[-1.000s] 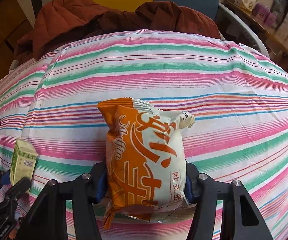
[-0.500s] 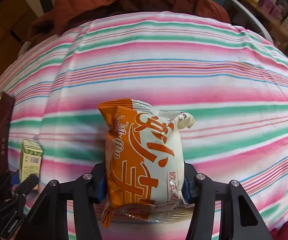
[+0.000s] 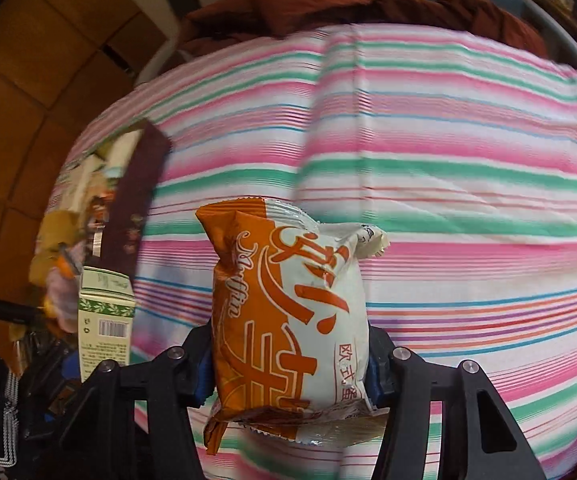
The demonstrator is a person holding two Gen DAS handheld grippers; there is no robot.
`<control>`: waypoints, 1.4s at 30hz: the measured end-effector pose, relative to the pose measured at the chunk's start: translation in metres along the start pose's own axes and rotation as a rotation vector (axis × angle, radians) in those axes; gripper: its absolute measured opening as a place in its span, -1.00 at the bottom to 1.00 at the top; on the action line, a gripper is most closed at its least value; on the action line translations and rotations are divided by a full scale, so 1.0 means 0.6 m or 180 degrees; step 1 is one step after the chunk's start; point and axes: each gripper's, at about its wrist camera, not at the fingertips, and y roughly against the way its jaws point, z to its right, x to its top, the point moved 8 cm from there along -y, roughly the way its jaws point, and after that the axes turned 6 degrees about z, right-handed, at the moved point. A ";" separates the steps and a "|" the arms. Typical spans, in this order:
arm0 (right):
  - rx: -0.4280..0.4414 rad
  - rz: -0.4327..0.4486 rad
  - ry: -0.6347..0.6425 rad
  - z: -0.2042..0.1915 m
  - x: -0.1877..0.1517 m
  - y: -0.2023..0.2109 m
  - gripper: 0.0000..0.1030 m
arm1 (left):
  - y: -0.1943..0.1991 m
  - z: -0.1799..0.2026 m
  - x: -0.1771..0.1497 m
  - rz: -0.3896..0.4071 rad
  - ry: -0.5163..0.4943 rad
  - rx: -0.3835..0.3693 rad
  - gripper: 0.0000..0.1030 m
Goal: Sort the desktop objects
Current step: 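Carry the snack bag and green box over the gold tray and release both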
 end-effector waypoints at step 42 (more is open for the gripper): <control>0.0395 0.0284 0.1024 -0.478 0.103 -0.181 -0.13 | 0.171 -0.325 0.005 0.0339 0.0995 0.1374 0.12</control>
